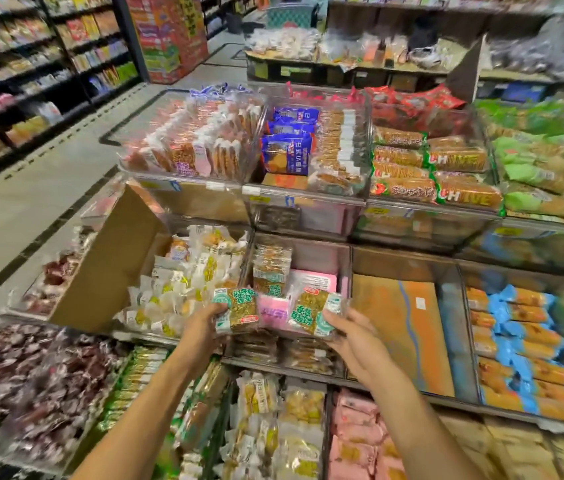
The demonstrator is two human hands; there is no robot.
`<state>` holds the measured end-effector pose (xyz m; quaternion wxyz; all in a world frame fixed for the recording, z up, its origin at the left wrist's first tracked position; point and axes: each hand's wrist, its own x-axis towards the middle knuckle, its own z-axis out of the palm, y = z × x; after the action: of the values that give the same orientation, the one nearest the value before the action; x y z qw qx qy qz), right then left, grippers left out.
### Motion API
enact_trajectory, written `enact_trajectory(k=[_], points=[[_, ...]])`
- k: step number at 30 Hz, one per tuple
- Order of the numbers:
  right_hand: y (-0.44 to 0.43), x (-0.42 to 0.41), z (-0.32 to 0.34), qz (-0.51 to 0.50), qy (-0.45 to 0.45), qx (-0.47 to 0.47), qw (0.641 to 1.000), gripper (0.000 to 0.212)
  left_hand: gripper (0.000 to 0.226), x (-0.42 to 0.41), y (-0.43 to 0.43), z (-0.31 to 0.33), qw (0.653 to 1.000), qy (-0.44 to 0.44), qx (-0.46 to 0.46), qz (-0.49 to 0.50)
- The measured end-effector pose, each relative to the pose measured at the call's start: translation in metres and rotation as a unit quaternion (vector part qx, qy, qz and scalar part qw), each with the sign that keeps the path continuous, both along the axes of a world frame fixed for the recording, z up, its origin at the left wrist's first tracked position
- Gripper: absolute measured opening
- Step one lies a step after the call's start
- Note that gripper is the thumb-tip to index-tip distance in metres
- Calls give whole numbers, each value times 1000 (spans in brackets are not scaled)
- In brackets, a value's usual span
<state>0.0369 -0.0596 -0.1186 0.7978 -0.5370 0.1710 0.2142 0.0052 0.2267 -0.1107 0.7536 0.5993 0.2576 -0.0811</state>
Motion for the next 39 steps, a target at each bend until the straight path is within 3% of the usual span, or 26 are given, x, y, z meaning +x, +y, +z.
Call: enact_trajectory(k=[3, 5, 8, 11, 15, 18, 22, 25, 30, 35, 39], points=[[25, 8, 1, -26, -28, -96, 995, 39, 37, 6, 11, -11, 1000, -6, -8, 23], [43, 20, -8, -28, -77, -200, 976, 46, 46, 10, 14, -16, 999, 2, -22, 41], [69, 36, -14, 12, -179, -345, 922, 44, 42, 9, 13, -19, 998, 15, -25, 54], [91, 55, -24, 88, -255, -442, 856, 44, 19, 4, 12, -18, 999, 4, -29, 46], [124, 71, -36, 106, -285, -548, 779, 51, 20, 3, 13, -12, 998, 14, -54, 27], [141, 70, -39, 34, -260, -548, 794, 67, 16, 3, 13, -8, 998, 19, -55, 30], [141, 70, -53, -27, -156, -502, 850, 79, 19, 4, 13, -10, 998, 15, -58, 18], [139, 74, -69, 9, -101, -502, 859, 72, 22, 5, 15, -14, 998, 19, -62, 16], [139, 66, -70, -4, -157, -528, 835, 55, 26, 7, 18, -19, 996, 28, -77, 28], [134, 58, -69, -80, -151, -496, 851, 41, 15, 6, 16, -13, 996, 24, -75, 30], [127, 55, -77, -69, -169, -482, 857, 38, 17, 5, 16, -12, 997, 17, -76, 23]])
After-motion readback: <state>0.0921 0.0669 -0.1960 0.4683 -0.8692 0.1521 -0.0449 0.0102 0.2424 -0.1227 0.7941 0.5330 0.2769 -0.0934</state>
